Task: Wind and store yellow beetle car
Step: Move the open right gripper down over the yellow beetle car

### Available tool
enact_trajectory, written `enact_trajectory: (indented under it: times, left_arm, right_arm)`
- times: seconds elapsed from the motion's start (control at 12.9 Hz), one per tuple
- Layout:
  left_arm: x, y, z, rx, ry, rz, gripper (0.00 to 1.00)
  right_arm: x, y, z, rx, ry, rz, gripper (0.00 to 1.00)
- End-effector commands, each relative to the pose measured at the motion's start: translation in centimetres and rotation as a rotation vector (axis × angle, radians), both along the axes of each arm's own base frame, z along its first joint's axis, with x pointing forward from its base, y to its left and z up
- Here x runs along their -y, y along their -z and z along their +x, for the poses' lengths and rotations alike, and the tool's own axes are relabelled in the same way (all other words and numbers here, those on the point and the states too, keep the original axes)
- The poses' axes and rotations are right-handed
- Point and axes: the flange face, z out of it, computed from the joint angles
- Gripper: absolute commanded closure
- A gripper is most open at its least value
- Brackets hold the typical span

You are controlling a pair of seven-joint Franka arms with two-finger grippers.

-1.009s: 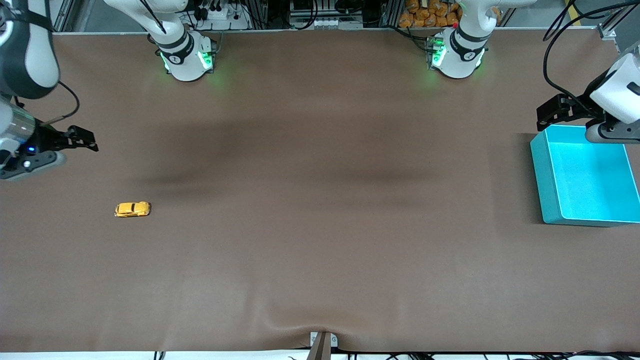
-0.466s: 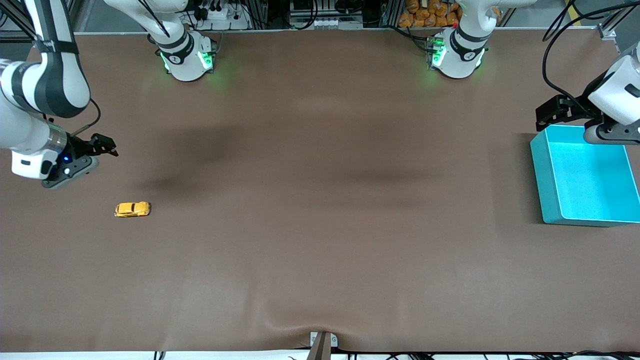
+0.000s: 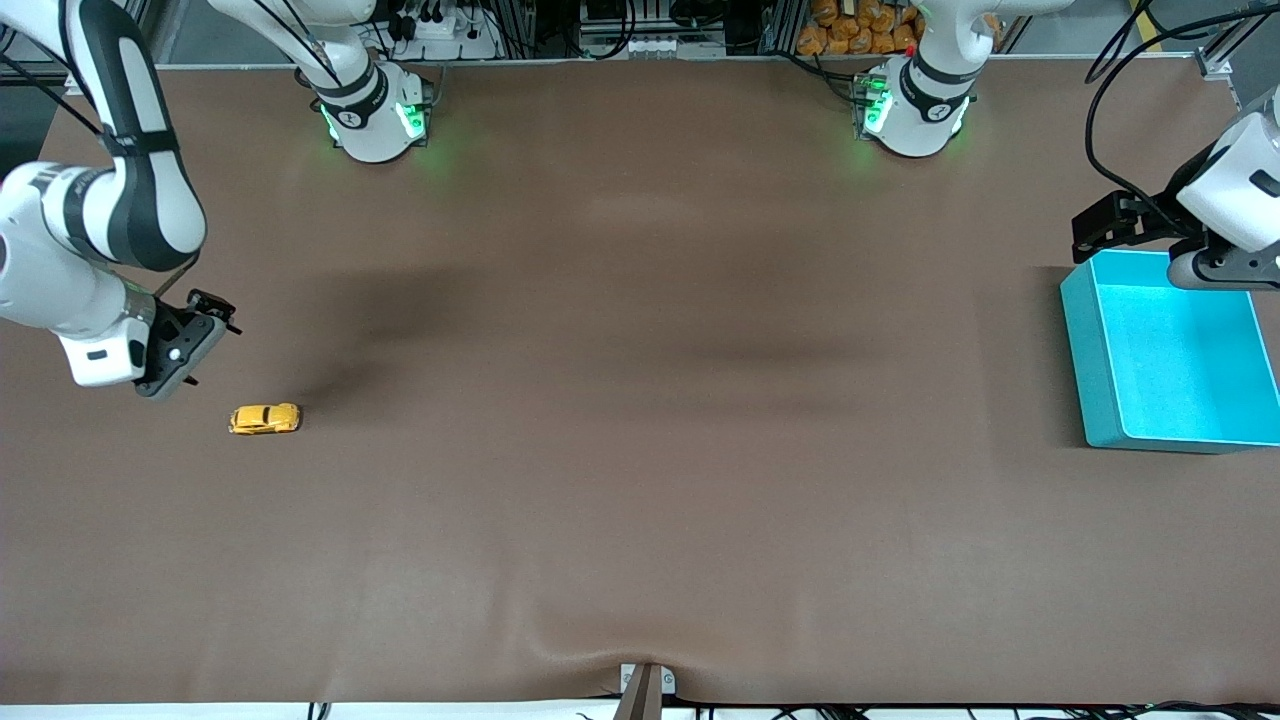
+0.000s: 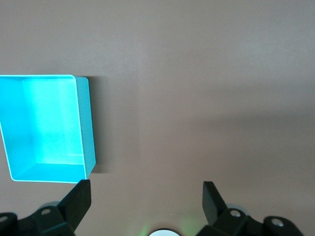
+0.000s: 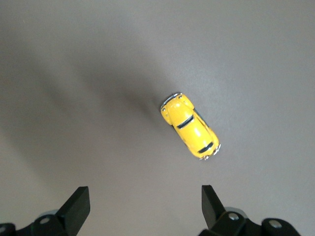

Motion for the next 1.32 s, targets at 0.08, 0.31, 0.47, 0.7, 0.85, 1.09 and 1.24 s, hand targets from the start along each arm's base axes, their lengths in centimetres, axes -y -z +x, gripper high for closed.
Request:
enact_trajectory:
  times: [0.08,0.31,0.47,0.7,0.85,1.09,1.24]
  left_arm:
    - [-0.2,-0.4,-0.7,-0.004,-0.001,0.004,0.00]
    - [-0.3,-0.4,-0.7,-0.004,-0.001,0.004,0.00]
    - [-0.2,-0.4,-0.7,-0.003,0.003,0.002,0.00]
    - [-0.3,-0.4,-0.7,-0.003,0.000,0.002,0.00]
    - [-0.2,-0.3,-0.7,-0.004,-0.004,0.003,0.00]
    - [-0.3,-0.4,-0.7,-0.002,-0.006,0.003,0.00]
    - [-0.3,-0.4,-0.7,-0.002,-0.006,0.003,0.00]
  right_arm:
    - [0.4,3.5,1.1,0.019,-0.194,-0.009,0.00]
    - [0.4,6.5,1.5,0.019,-0.308,-0.007,0.00]
    - [0.3,7.9,1.9,0.047,-0.354,-0.016,0.00]
    - [-0.4,9.7,2.6,0.082,-0.429,-0.029,0.00]
    - [-0.4,10.8,2.7,0.073,-0.433,-0.028,0.00]
    - [-0.3,11.6,2.7,0.062,-0.429,-0.025,0.00]
    - [-0.1,12.3,2.6,0.053,-0.427,-0.023,0.00]
